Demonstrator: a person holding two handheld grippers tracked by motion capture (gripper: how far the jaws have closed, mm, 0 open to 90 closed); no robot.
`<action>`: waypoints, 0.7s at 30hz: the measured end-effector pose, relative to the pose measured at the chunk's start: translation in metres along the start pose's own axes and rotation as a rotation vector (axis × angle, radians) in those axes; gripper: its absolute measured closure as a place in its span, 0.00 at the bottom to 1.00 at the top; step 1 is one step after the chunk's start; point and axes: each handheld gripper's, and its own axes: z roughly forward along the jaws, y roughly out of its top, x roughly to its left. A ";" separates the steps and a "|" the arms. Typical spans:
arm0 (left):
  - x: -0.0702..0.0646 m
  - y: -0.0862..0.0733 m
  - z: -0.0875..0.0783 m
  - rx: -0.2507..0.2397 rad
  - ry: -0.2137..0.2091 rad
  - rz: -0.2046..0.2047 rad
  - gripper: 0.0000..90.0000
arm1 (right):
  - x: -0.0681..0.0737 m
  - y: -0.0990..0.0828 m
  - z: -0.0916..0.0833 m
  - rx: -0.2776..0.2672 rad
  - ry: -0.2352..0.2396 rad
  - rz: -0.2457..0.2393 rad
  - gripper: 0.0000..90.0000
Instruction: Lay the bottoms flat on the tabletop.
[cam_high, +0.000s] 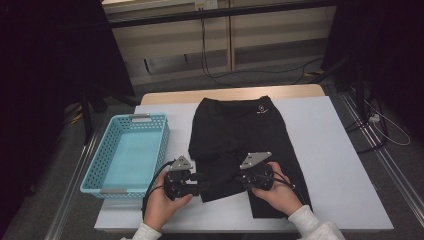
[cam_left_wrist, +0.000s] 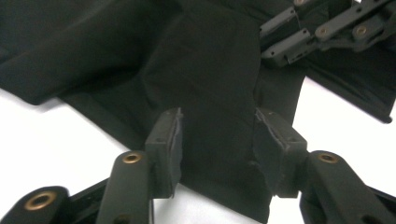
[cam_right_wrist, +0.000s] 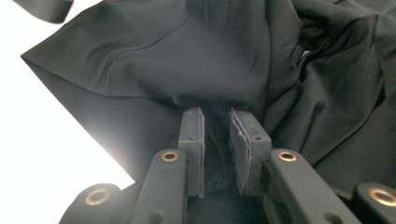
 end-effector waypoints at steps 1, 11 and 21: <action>-0.001 -0.001 0.002 0.004 -0.006 -0.005 0.55 | 0.000 0.000 0.000 -0.004 -0.001 0.000 0.87; -0.004 -0.004 0.010 0.013 -0.012 0.010 0.51 | 0.001 -0.001 -0.002 0.002 0.055 0.009 0.99; -0.008 -0.008 0.014 0.016 -0.023 0.024 0.49 | -0.001 0.000 -0.012 -0.033 0.061 0.026 1.00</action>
